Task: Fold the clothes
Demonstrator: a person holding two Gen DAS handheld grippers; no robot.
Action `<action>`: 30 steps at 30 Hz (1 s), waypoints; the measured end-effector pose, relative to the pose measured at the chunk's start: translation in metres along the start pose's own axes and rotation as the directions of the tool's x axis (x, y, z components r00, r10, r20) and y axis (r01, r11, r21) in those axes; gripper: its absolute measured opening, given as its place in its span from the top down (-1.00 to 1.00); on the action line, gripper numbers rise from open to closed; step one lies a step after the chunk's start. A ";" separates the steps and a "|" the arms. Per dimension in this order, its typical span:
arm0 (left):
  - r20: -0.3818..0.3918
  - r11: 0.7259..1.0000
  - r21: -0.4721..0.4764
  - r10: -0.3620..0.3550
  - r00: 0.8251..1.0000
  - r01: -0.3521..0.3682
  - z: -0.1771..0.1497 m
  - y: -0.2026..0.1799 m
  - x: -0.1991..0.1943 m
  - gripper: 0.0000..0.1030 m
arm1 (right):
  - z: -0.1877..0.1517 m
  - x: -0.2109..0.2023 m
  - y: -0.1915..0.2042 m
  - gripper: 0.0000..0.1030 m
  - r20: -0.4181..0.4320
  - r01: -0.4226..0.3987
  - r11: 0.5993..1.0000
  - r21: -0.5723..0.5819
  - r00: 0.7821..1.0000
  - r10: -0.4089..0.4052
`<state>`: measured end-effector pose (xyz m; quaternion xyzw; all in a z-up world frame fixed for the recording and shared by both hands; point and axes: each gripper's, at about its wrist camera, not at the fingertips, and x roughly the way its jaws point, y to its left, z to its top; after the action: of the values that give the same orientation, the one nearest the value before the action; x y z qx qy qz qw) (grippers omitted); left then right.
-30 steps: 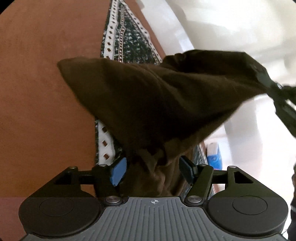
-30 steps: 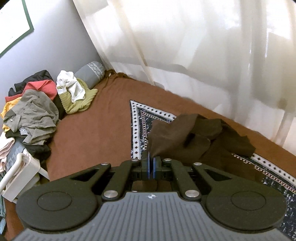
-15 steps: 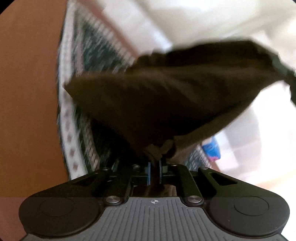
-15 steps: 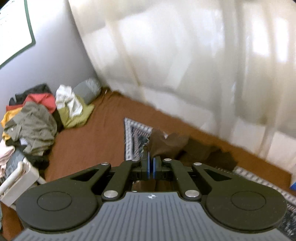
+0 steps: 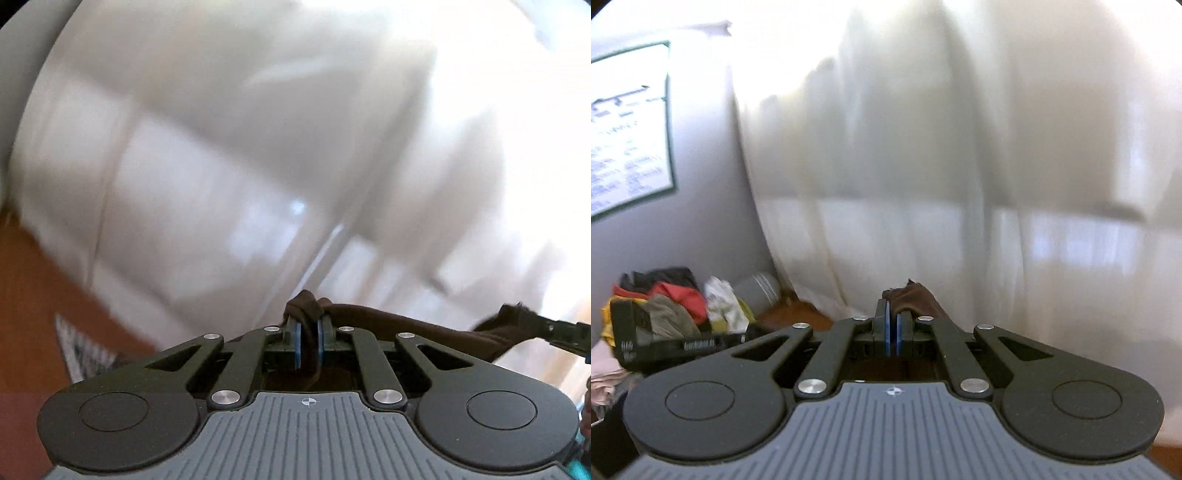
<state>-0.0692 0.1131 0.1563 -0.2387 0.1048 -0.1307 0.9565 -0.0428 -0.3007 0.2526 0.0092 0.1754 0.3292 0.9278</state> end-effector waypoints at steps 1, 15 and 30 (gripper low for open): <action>0.009 1.000 0.023 -0.014 1.000 0.013 0.007 -0.008 -0.008 0.94 | 0.003 -0.012 0.003 0.93 0.018 -0.011 1.000 -0.004 1.000 0.011; -0.665 0.978 0.190 0.193 0.722 -0.086 -0.191 0.048 -0.017 0.92 | -0.209 0.008 -0.057 0.93 -0.417 0.002 0.887 0.462 0.883 0.215; -0.858 0.973 0.210 0.228 0.460 -0.091 -0.261 0.097 -0.021 -0.31 | -0.388 0.020 -0.055 0.35 -0.757 0.266 0.794 0.546 0.564 0.331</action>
<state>-0.1381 0.0896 -0.1134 -0.0624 0.5917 -0.1506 0.7895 -0.1236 -0.3694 -0.1250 0.1545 0.6825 0.2377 0.6737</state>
